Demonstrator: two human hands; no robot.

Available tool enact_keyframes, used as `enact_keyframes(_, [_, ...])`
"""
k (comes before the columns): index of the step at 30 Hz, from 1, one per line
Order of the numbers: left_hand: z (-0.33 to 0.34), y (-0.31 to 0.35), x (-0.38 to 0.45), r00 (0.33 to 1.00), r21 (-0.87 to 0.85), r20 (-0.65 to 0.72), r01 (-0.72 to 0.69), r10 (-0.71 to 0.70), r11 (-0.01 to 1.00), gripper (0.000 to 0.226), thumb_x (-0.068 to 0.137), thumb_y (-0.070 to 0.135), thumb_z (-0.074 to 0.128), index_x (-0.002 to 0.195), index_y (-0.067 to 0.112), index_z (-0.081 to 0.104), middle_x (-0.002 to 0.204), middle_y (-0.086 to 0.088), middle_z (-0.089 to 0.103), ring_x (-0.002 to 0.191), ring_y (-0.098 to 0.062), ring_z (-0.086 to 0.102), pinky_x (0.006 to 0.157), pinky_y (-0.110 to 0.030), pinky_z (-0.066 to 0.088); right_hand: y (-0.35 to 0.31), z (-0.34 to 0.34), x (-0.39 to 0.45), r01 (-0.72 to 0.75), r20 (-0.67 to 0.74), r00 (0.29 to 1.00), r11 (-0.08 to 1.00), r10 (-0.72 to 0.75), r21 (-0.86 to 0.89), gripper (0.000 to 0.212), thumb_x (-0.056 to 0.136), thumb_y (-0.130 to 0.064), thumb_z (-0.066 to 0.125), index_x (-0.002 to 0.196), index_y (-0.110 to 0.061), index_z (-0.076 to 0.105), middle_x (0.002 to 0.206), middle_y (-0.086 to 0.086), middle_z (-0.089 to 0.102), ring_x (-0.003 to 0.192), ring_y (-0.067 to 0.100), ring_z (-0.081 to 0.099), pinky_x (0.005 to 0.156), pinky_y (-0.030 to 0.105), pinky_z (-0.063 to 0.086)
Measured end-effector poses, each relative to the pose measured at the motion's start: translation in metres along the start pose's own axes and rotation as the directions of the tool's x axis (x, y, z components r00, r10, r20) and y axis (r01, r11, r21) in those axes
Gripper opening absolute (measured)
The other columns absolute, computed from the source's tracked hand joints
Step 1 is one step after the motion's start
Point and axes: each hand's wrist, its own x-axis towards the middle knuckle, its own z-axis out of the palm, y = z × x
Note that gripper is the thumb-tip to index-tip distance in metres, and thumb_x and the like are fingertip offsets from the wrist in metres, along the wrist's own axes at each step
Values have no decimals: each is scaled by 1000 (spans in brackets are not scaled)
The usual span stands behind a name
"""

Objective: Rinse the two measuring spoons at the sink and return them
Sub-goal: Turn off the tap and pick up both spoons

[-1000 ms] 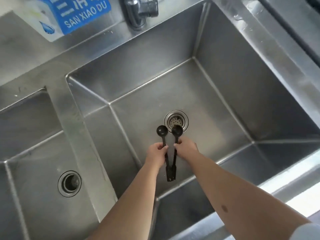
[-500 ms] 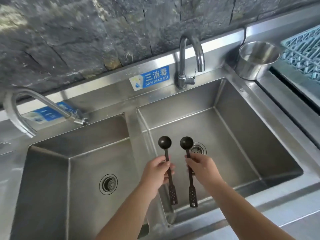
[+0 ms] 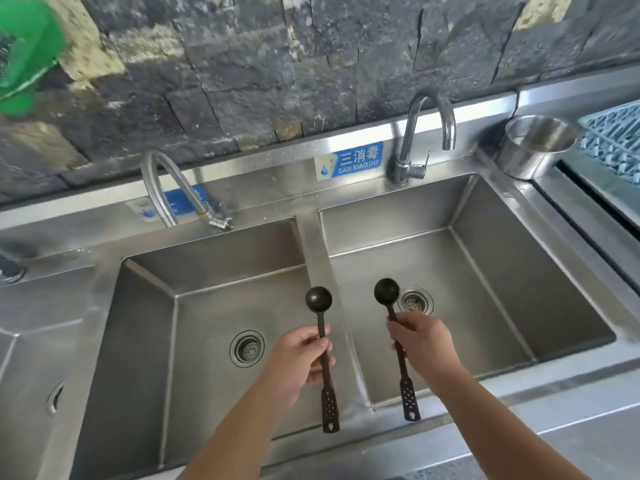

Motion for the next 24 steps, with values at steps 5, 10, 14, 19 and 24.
enact_keyframes(5, [-17,-13,-21,989,69,150,-26,16,997,18,91,5,59,103,15,68,71,1,72,66,-16,71,49,-23,51,-10,22,-67,-58,-38,996,941,75,334,14,86,-11,68,74,-10,74,60,7,64,57,18,64,49,23,47])
enact_keyframes(10, [-25,-30,-56,944,161,329,-85,28,983,18,91,6,60,96,20,70,75,0,74,68,-17,72,54,-26,53,-7,45,-152,-42,-188,971,880,147,473,12,88,-12,68,79,-7,74,59,2,65,59,18,65,55,26,53])
enact_keyframes(14, [-11,-49,-97,870,224,491,-92,-31,970,17,91,5,59,99,17,70,77,-1,72,66,-17,70,55,-27,52,10,50,-224,-7,-305,925,813,228,583,15,88,-13,67,74,-11,72,63,5,63,62,20,63,61,34,45])
enact_keyframes(19, [24,-78,-157,705,328,701,-186,-107,926,17,92,7,59,103,16,67,75,4,73,66,-13,69,50,-24,52,42,40,-319,116,-470,832,738,293,664,24,89,-13,67,67,-20,75,62,1,65,58,15,64,50,24,49])
enact_keyframes(24, [61,-120,-225,523,407,827,-306,-205,861,17,91,6,60,96,18,70,80,1,75,69,-15,71,57,-29,54,79,33,-419,214,-613,673,685,414,696,21,89,-10,68,71,-18,78,61,0,68,57,13,66,50,23,51])
